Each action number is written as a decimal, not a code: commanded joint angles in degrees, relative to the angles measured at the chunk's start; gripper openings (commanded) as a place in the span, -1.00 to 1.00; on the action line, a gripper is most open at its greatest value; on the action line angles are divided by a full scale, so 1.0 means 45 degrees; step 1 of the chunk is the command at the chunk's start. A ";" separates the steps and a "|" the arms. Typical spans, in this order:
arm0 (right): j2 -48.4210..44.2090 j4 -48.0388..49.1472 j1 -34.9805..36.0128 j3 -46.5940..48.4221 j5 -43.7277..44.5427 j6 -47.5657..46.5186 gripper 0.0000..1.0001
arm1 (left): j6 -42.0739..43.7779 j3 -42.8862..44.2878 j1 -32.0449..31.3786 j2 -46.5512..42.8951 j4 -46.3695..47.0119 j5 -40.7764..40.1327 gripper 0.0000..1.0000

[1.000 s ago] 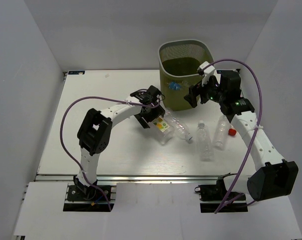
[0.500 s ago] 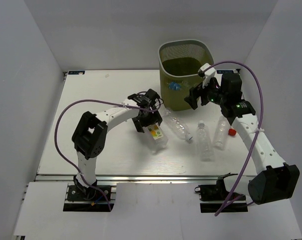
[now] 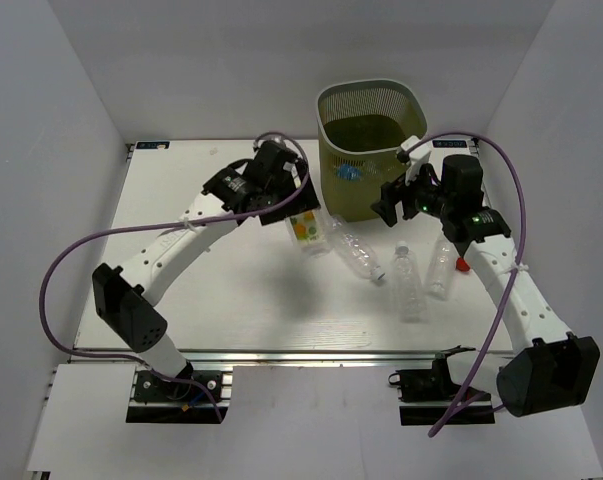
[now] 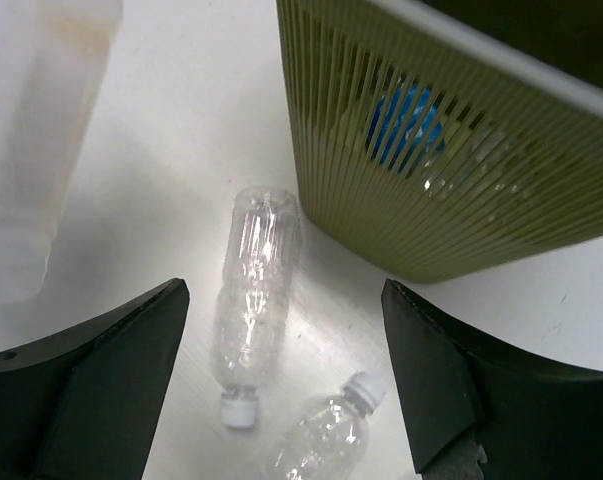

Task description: Put the plastic bottles in the bin

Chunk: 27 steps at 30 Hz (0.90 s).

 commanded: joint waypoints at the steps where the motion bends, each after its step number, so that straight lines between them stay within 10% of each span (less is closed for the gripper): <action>1: -0.0706 -0.0147 -0.0118 -0.0341 -0.0036 -0.0156 0.66 | 0.1159 0.1937 -0.0035 -0.0606 0.1383 0.0183 -0.92; 27: -0.4906 -0.1710 -0.0763 -0.3642 0.1136 0.0136 0.75 | 0.1005 1.0422 0.0609 0.6189 0.9334 -0.0988 -0.57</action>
